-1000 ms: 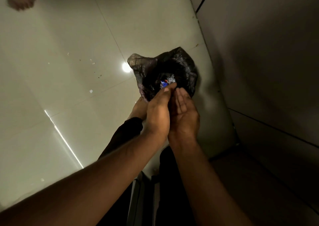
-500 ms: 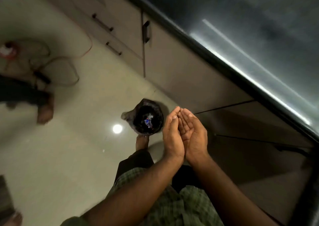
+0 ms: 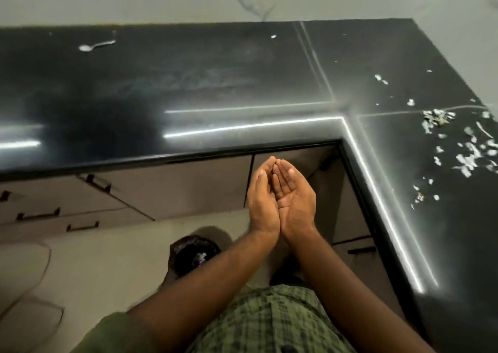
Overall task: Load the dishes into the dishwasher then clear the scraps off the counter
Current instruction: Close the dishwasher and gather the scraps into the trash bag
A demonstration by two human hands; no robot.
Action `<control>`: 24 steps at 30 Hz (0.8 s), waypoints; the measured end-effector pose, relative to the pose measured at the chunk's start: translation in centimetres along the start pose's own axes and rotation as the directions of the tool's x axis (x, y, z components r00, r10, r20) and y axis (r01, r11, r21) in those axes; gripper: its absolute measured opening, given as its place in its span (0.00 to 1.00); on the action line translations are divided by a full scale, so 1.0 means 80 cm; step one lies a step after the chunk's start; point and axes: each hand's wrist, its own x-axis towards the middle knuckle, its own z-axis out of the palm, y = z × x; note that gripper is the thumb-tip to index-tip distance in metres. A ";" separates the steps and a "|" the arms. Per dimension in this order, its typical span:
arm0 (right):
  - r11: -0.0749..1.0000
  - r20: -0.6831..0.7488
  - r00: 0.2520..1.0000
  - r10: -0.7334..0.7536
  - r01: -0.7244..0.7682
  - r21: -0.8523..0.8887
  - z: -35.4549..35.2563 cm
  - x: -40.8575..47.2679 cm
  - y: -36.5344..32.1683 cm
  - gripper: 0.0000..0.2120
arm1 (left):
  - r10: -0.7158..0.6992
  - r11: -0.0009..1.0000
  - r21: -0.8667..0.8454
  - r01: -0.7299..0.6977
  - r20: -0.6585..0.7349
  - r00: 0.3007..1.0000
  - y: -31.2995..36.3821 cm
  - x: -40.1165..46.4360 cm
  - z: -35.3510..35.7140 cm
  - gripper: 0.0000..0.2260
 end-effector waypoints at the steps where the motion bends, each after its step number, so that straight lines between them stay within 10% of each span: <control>1: 1.000 -0.016 1.000 -0.016 0.016 0.016 -0.003 0.000 -0.010 0.15 | -0.016 1.000 -0.010 0.016 0.020 1.000 -0.005 0.000 0.011 0.23; 7: 0.985 -0.098 0.983 -0.157 0.163 0.055 -0.042 0.034 -0.086 0.13 | -0.147 0.989 0.034 0.144 0.131 0.980 -0.059 0.018 0.091 0.18; 10: 0.926 -0.106 0.933 -0.343 0.317 -0.207 -0.087 0.056 -0.123 0.12 | -0.269 0.949 0.224 0.221 0.214 0.939 -0.090 0.026 0.126 0.22; 13: 0.519 0.047 0.808 -0.587 0.420 -0.745 -0.152 0.074 -0.152 0.13 | -0.331 0.829 0.544 0.125 0.299 0.895 -0.118 0.049 0.150 0.24; 17: -0.140 0.270 0.799 -0.537 0.231 -0.963 -0.241 0.097 -0.169 0.22 | -0.383 0.483 0.839 -0.251 0.460 0.801 -0.148 0.086 0.180 0.19; 22: -0.370 0.243 0.910 -0.335 0.110 -0.922 -0.275 0.109 -0.207 0.28 | -0.375 -0.286 0.575 -0.767 0.669 0.641 -0.180 0.110 0.226 0.23; 24: -0.411 0.223 0.908 -0.355 0.063 -0.909 -0.282 0.117 -0.229 0.27 | -0.382 -0.363 0.496 -0.789 0.694 0.611 -0.185 0.111 0.244 0.19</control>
